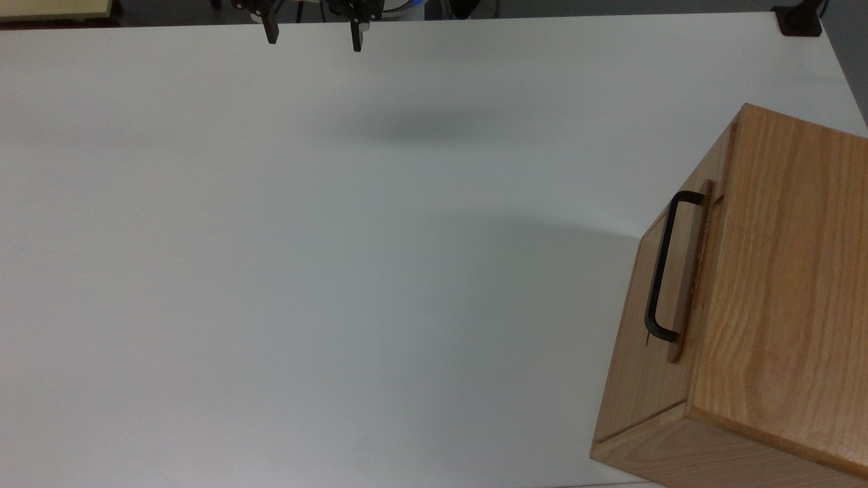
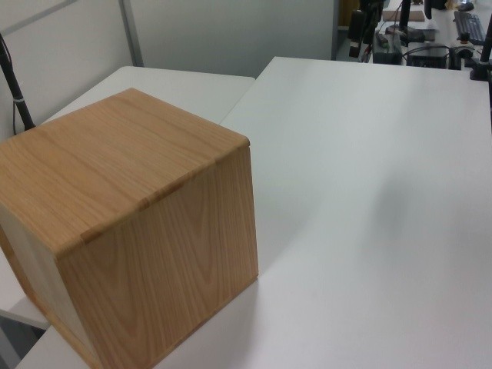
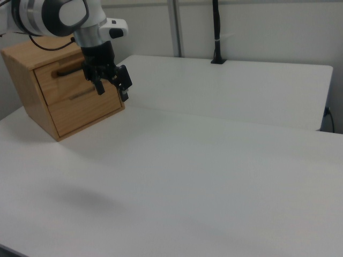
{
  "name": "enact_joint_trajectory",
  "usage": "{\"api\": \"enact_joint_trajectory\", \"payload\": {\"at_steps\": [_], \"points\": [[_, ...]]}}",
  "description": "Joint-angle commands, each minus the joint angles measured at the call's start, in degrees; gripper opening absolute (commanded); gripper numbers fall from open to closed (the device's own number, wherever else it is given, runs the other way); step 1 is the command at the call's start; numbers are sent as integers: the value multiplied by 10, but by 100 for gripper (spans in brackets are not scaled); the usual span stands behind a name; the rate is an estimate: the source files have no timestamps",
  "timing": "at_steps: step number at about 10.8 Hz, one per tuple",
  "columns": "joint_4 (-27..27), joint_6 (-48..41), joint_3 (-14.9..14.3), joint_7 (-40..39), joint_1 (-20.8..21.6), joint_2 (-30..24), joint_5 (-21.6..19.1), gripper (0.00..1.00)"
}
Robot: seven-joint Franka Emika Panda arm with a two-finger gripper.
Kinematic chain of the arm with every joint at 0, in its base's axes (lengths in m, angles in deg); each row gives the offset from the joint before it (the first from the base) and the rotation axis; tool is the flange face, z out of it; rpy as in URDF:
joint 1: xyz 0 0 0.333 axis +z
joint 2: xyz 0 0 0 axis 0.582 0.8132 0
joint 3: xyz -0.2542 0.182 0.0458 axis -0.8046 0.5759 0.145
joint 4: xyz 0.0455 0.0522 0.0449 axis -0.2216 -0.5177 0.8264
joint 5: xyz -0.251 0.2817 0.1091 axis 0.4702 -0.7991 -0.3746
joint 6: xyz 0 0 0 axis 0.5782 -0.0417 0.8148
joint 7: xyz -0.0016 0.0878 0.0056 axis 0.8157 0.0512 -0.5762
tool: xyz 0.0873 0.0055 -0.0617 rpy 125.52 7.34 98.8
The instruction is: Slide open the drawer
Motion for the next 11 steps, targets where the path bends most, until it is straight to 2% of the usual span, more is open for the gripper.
{"api": "enact_joint_trajectory", "payload": {"at_steps": [1, 6, 7, 9, 11], "points": [[-14, 13, -10, 2, 13, -10, -3, 100], [-14, 9, -10, 0, 13, -10, -1, 100], [-14, 8, -10, -21, 13, -9, 1, 100], [0, 12, -11, -112, 8, 2, 1, 100], [29, 14, -6, -115, 14, 38, -1, 100]]}}
